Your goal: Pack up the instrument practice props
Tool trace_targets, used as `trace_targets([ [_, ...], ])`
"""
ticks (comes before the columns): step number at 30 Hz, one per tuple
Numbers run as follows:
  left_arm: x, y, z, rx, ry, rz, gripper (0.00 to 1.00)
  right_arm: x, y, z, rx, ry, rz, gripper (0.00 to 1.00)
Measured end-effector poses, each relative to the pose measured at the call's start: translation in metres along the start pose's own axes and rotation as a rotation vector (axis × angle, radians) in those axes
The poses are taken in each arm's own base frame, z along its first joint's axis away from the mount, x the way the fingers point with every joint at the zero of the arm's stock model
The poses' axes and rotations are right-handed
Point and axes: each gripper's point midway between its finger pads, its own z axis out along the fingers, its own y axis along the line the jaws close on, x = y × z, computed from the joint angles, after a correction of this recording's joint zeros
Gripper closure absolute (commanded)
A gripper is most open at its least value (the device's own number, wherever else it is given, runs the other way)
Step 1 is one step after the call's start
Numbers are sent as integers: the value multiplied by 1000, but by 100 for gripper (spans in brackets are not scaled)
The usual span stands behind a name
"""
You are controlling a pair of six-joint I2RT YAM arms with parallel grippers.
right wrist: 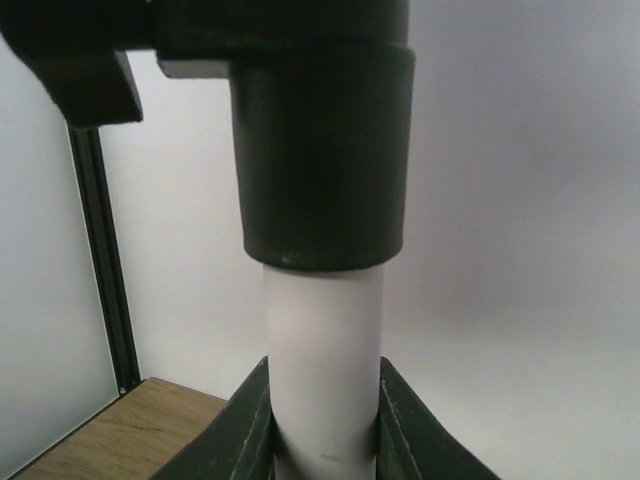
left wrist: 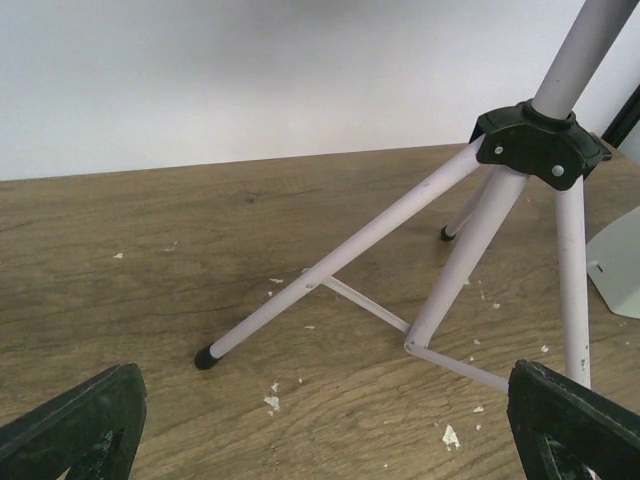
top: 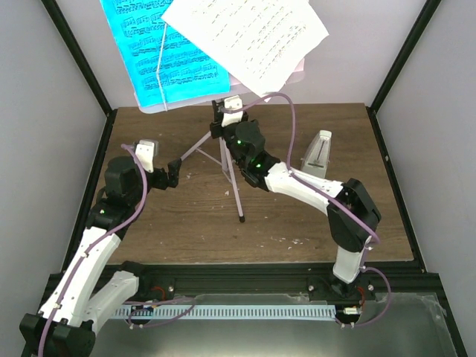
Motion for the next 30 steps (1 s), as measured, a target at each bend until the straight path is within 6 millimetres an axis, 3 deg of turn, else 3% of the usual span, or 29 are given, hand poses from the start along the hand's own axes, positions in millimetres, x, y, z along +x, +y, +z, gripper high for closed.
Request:
trace_targets([
  [4, 0, 0, 0, 0, 0, 0, 0, 2, -1, 2, 13, 10, 22, 24],
  [7, 0, 0, 0, 0, 0, 0, 0, 5, -2, 1, 15, 19, 39, 6],
  [11, 0, 0, 0, 0, -1, 0, 0, 20, -1, -10, -14, 54, 36, 0],
  [14, 0, 0, 0, -3, -2, 1, 0, 34, -9, -37, -34, 85, 23, 0],
  [17, 1, 1, 1, -7, 4, 0, 1, 45, -27, -74, -41, 108, 13, 0],
  [21, 12, -5, 12, 31, 53, 6, 13, 44, -62, -112, -22, 121, 35, 0],
  [25, 32, -46, 22, 198, 142, 47, 19, 23, -131, -128, 81, 121, 105, 0],
  [27, 42, -77, 22, 306, 200, 88, 20, 8, -170, -137, 144, 109, 149, 0],
  [30, 43, -136, 9, 483, 251, 163, 21, -15, -211, -149, 206, 103, 201, 0],
])
